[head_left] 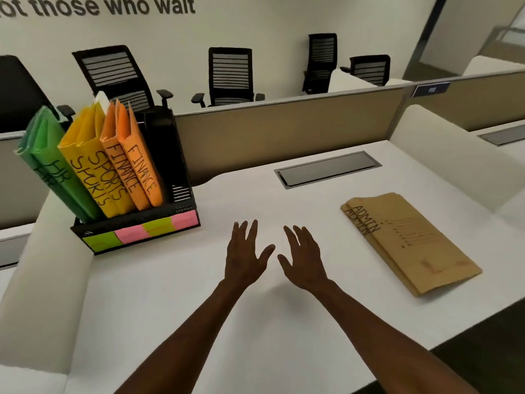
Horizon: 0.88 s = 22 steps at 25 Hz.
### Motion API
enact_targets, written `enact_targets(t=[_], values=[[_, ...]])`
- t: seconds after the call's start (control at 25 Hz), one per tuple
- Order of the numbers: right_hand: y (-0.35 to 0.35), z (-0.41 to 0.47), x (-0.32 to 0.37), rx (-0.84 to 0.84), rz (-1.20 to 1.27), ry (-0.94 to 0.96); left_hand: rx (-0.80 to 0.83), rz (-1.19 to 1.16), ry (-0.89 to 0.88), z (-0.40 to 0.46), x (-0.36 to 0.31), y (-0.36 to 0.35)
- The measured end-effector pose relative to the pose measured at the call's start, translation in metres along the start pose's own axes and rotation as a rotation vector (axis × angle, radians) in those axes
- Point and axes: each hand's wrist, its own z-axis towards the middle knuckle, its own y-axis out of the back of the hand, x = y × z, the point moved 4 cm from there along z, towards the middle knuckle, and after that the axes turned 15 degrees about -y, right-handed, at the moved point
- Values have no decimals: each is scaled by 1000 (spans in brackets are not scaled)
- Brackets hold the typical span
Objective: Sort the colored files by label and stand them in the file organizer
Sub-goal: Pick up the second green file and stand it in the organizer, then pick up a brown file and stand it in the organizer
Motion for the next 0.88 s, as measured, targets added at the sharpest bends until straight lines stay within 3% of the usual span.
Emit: enact_targets(t=[0.36,0.52,0.64,0.88], values=[[46,18,-136,-27,-70,-237,182,-30,-90,37,-86,-92],[70,40,-187,-88,-173,-461,211,-62,-90,52,-114,-120],[83,61,-221,-21,-262,-579,218,-82,-96,61,-131,-136],[91,87,-255,123,-362,-624,207,-85,-60,69,-138,-154]])
